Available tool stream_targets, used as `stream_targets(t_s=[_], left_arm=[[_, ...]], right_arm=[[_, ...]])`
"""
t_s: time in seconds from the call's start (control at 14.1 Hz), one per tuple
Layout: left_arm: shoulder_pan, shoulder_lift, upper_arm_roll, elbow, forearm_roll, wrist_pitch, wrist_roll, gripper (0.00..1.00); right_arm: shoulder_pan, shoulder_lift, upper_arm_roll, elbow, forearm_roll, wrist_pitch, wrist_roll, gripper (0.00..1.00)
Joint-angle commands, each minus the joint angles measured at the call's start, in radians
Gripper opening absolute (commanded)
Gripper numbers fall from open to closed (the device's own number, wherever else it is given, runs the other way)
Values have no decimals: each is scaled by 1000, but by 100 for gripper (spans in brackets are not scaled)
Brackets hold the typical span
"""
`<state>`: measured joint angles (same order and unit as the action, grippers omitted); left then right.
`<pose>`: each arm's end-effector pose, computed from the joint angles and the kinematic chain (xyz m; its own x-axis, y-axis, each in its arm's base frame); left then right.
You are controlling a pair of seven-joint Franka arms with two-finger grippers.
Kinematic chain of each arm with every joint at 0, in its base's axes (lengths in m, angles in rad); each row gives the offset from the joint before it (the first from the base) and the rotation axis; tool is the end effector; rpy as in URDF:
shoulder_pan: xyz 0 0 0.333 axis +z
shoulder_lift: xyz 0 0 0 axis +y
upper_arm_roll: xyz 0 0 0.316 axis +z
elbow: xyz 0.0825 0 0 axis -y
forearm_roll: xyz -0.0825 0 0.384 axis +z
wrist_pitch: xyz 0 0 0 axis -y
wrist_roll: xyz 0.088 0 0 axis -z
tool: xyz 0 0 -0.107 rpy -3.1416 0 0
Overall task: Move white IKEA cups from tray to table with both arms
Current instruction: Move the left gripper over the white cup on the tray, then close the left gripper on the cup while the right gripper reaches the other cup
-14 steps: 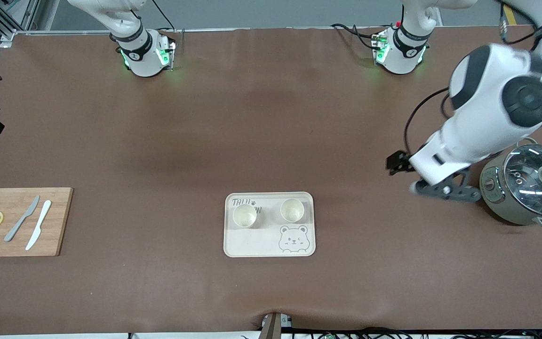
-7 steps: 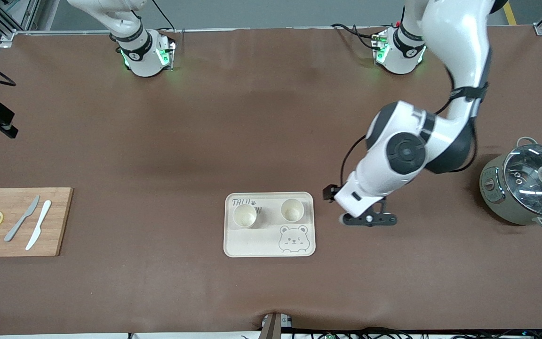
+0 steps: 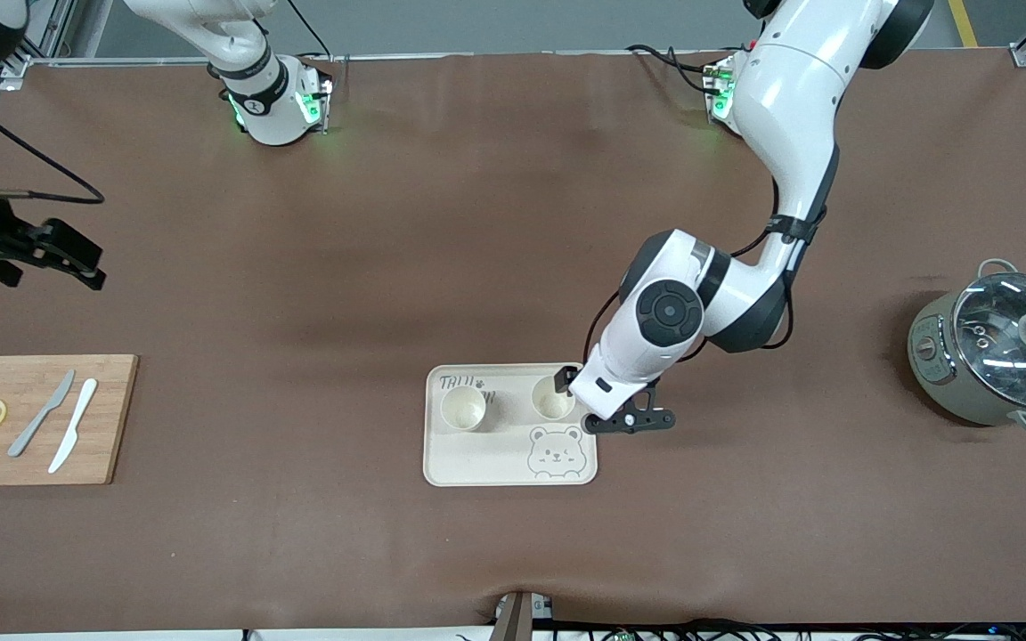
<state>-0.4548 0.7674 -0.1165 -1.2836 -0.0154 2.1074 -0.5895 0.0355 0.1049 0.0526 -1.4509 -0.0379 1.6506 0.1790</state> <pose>0.6432 -0.3885 0.2998 0.9982 0.0603 -0.0035 0.0603 -0.9920 0.1111 0.5937 0.0468 0.6288 0.9911 -0.0889 0.0990 -0.0908 -0.9958 0.0150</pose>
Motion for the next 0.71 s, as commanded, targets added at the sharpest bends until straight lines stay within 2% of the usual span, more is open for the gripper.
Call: stream_targets(t_s=[0.0,0.14,0.43,0.64], left_arm=[[-16,41,9,27,0,38,-27,100],[-28,59,9,27,0,68,-47,100],[-42,76,11,17,25,82,-49,100],[-47,90,11,12,25,82,-50,100]], right_arm=[[73,67,-8,24,-10,40,152,100],[122,96,-7,24,-33,106,235,100],[185,174,-5,21,-1,202,276,100],[282,239,-5,24,4,247,466,100]])
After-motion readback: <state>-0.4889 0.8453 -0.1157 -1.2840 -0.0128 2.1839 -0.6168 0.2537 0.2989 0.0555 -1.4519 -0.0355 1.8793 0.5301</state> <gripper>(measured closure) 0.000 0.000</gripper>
